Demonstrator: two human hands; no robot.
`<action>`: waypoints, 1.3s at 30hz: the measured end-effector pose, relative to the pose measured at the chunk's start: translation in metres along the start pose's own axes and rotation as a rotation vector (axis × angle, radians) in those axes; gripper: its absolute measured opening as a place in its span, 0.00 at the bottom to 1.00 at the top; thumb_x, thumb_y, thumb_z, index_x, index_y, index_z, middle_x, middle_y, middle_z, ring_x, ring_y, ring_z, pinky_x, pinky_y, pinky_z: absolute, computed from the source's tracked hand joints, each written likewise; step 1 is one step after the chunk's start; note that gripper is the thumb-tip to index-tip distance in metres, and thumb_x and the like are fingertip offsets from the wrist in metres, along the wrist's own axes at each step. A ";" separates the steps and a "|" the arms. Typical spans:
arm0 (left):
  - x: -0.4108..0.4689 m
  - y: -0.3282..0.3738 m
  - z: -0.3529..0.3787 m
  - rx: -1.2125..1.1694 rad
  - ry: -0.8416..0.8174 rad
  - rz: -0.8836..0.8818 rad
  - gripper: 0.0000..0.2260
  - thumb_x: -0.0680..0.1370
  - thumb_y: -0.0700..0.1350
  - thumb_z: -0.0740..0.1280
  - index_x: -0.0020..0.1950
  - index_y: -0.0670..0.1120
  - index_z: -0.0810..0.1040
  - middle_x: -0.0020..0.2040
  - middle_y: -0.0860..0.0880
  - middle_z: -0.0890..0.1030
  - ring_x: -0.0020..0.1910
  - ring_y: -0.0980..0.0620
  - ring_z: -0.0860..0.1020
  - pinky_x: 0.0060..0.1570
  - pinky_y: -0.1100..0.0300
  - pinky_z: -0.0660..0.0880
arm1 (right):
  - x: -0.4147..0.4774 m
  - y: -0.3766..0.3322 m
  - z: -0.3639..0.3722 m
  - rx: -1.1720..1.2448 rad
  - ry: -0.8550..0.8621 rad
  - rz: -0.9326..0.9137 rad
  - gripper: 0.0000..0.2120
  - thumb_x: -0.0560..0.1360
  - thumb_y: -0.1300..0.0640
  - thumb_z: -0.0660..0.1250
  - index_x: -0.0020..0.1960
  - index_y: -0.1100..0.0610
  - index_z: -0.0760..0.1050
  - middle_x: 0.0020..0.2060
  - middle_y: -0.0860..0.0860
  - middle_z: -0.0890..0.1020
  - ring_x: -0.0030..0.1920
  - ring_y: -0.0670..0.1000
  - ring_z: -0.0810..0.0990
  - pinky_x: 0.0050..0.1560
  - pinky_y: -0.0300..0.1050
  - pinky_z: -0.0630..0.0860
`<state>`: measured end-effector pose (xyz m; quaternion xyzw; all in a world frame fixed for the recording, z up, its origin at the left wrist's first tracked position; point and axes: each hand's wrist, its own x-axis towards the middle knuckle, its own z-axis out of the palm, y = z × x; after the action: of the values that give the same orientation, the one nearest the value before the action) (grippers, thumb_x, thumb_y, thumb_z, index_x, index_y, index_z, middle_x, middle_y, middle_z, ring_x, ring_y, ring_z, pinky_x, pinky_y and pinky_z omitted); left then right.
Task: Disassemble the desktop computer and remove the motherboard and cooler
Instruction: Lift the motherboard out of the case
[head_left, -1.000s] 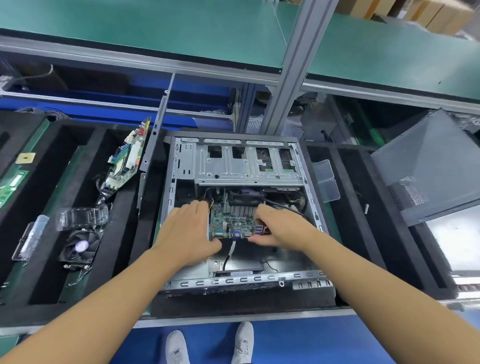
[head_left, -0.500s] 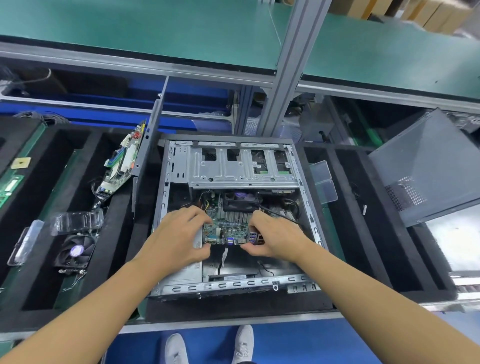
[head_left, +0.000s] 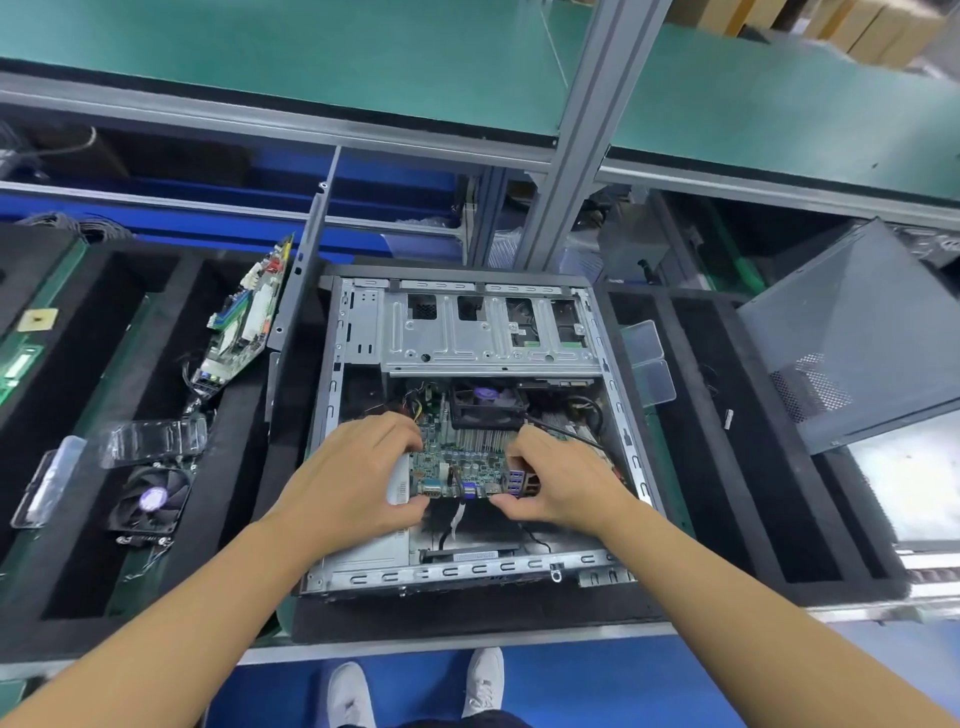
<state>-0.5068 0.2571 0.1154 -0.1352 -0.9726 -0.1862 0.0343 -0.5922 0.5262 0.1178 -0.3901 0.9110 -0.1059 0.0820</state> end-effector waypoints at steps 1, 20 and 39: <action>0.000 -0.002 0.002 -0.010 0.014 0.020 0.23 0.70 0.65 0.66 0.57 0.50 0.78 0.60 0.56 0.76 0.60 0.56 0.75 0.63 0.56 0.72 | -0.002 0.001 0.000 -0.006 0.002 -0.003 0.21 0.71 0.35 0.67 0.49 0.52 0.69 0.41 0.42 0.66 0.33 0.50 0.71 0.35 0.41 0.61; 0.001 0.001 0.003 -0.185 0.102 0.061 0.11 0.79 0.53 0.60 0.47 0.51 0.81 0.50 0.60 0.76 0.55 0.58 0.74 0.56 0.52 0.74 | -0.004 -0.013 -0.012 -0.119 -0.204 -0.074 0.22 0.75 0.35 0.63 0.49 0.52 0.62 0.38 0.44 0.65 0.29 0.48 0.66 0.29 0.45 0.57; 0.001 -0.001 0.005 -0.021 0.026 0.237 0.12 0.69 0.63 0.70 0.45 0.58 0.76 0.48 0.63 0.72 0.57 0.56 0.72 0.64 0.53 0.63 | -0.017 -0.017 -0.012 0.054 -0.122 0.040 0.21 0.74 0.34 0.67 0.48 0.46 0.61 0.43 0.43 0.70 0.34 0.48 0.70 0.34 0.44 0.62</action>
<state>-0.5077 0.2585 0.1110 -0.2472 -0.9473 -0.1926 0.0673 -0.5718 0.5293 0.1353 -0.3752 0.9087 -0.1048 0.1500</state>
